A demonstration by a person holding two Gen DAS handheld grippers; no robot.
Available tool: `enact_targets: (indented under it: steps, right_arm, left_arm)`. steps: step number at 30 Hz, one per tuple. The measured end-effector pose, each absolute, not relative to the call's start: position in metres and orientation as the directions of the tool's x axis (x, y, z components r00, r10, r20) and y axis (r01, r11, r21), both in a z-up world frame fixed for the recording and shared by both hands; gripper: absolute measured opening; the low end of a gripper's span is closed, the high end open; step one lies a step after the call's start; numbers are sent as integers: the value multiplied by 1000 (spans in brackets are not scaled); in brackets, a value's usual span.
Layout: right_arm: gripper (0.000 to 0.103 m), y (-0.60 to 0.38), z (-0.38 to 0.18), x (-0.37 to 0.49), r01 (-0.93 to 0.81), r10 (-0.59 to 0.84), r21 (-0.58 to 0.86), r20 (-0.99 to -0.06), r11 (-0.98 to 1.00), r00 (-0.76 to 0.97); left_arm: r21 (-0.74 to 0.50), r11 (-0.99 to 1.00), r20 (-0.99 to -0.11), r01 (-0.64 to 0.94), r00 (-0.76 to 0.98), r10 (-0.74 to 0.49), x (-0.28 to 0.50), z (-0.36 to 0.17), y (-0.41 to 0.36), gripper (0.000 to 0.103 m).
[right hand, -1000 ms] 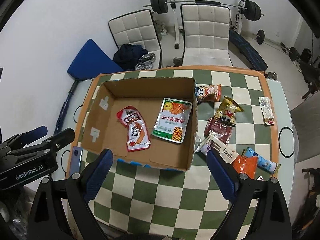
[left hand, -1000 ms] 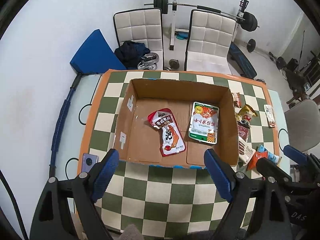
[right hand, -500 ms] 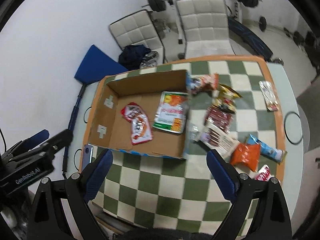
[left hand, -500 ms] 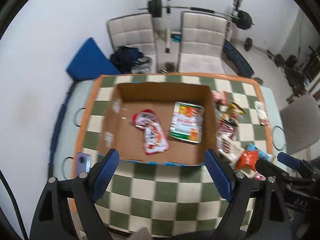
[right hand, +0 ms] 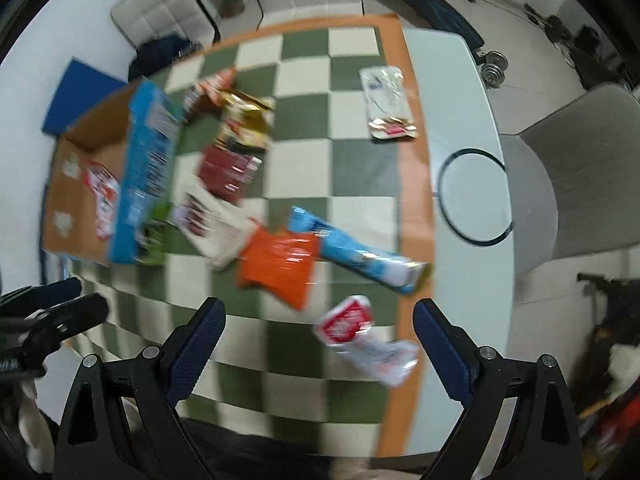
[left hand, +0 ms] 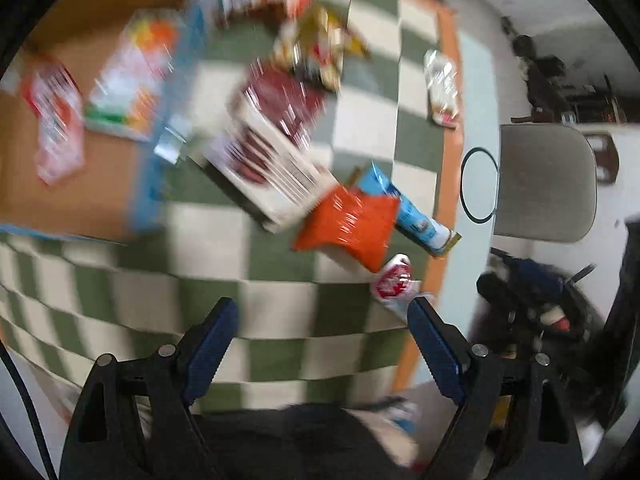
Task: Organize snacks
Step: 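Grasp the blue milk tube with the right gripper while the left grasps the orange bag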
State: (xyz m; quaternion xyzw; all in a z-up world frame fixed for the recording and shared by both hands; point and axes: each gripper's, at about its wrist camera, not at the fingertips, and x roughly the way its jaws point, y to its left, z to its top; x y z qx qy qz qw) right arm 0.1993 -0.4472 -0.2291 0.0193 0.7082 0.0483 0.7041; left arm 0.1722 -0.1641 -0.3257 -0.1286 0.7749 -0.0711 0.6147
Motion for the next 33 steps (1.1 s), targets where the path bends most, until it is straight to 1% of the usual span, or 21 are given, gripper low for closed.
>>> enact_targets:
  steps: [2, 4, 6, 9, 12, 19, 21, 22, 23, 24, 26, 27, 28, 30, 31, 33]
  right_arm:
    - [96, -456, -243, 202, -91, 78, 79, -997, 993, -20]
    - [91, -461, -256, 206, -148, 58, 62, -998, 987, -31]
    - [76, -462, -271, 210, -193, 47, 56, -997, 980, -54]
    - [70, -468, -295, 216, -244, 42, 59, -996, 968, -72]
    - [69, -469, -317, 223, -287, 59, 83, -994, 954, -91]
    - [69, -458, -345, 228, -375, 100, 142, -986, 916, -130]
    - [69, -454, -352, 231, -393, 94, 144, -985, 908, -143]
    - [69, -453, -356, 232, -396, 96, 150, -984, 906, -152]
    - [69, -453, -359, 233, -392, 105, 162, -981, 906, -162]
    - [69, -452, -362, 234, -387, 112, 171, -979, 906, -170]
    - [68, -451, -368, 234, -375, 131, 192, -974, 907, -183]
    - [63, -452, -370, 233, -370, 137, 199, -973, 907, -187]
    - [59, -452, -373, 233, -360, 143, 208, -970, 910, -198]
    - [47, -452, -381, 226, -322, 149, 214, -965, 922, -214]
    - [44, -455, -384, 223, -281, 159, 222, -960, 934, -229]
    - [43, -464, -388, 217, -171, 190, 240, -946, 956, -263]
  left_arm:
    - [-278, 941, -908, -196, -266, -323, 178, -355, -176, 86]
    - [-275, 921, -886, -277, -299, -355, 185, -378, -184, 86]
    - [-266, 889, -864, -373, -316, -391, 190, -399, -186, 86]
    - [-247, 829, -830, -501, -333, -448, 194, -422, -180, 86]
    - [-202, 776, -803, -597, -352, -480, 195, -445, -180, 86]
    - [-96, 747, -784, -658, -412, -464, 190, -480, -191, 86]
    - [-89, 769, -793, -633, -422, -439, 193, -481, -195, 85]
    - [-86, 787, -802, -610, -427, -419, 194, -478, -197, 81]
    - [-82, 811, -814, -579, -431, -390, 195, -475, -199, 74]
    - [-76, 836, -824, -543, -438, -360, 196, -473, -201, 70]
    - [-51, 903, -854, -426, -451, -261, 197, -467, -207, 69]
    - [-37, 925, -867, -378, -448, -218, 196, -465, -210, 69]
    - [-17, 953, -882, -302, -444, -156, 195, -461, -215, 69]
    - [-1, 980, -896, -197, -435, -88, 193, -458, -222, 69]
    - [17, 990, -904, -140, -425, -44, 191, -456, -225, 69]
    - [28, 999, -914, -44, -405, 7, 186, -453, -230, 70]
